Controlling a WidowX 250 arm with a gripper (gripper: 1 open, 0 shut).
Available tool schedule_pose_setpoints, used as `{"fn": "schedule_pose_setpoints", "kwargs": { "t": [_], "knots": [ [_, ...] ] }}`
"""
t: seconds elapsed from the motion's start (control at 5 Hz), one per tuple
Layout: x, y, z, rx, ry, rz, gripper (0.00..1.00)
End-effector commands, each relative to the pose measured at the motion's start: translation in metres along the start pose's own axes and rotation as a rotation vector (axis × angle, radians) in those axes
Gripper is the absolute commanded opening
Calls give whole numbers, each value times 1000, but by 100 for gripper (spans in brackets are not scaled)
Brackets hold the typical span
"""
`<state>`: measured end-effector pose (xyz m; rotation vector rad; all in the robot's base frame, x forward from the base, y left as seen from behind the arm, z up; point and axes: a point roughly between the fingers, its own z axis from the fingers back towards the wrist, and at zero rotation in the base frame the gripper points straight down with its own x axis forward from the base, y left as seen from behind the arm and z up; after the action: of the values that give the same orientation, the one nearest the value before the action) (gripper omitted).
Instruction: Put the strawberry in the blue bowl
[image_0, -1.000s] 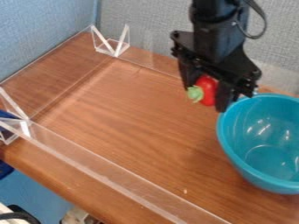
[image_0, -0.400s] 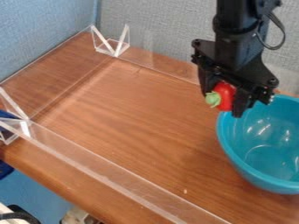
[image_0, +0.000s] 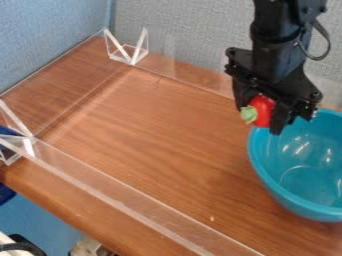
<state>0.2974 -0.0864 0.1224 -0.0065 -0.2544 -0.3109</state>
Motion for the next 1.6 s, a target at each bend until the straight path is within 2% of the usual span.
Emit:
{"fn": "schedule_pose_setpoints", "kwargs": {
  "t": [0.0,0.8,1.4],
  "knots": [
    [15,7,10,8,-62,13,0],
    [25,11,0,15,-78,6,0],
    [19,9,-45,0,-16,-11,0]
  ]
}}
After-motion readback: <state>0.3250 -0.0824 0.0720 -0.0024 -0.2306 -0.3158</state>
